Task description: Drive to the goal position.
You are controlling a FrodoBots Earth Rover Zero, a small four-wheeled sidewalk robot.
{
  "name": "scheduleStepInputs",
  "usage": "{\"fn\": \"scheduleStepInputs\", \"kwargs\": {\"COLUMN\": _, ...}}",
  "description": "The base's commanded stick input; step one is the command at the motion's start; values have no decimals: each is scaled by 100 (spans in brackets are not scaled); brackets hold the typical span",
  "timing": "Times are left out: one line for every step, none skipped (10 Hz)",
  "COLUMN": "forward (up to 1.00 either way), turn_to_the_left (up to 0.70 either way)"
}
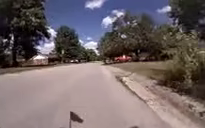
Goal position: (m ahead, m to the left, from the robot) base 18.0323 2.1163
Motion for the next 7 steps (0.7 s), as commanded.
{"fn": "scheduleStepInputs", "kwargs": {"forward": 85, "turn_to_the_left": 0}}
{"fn": "scheduleStepInputs", "kwargs": {"forward": 85, "turn_to_the_left": 0}}
{"fn": "scheduleStepInputs", "kwargs": {"forward": 85, "turn_to_the_left": 0}}
{"fn": "scheduleStepInputs", "kwargs": {"forward": 85, "turn_to_the_left": 0}}
{"fn": "scheduleStepInputs", "kwargs": {"forward": 85, "turn_to_the_left": 0}}
{"fn": "scheduleStepInputs", "kwargs": {"forward": 85, "turn_to_the_left": 0}}
{"fn": "scheduleStepInputs", "kwargs": {"forward": 85, "turn_to_the_left": 0}}
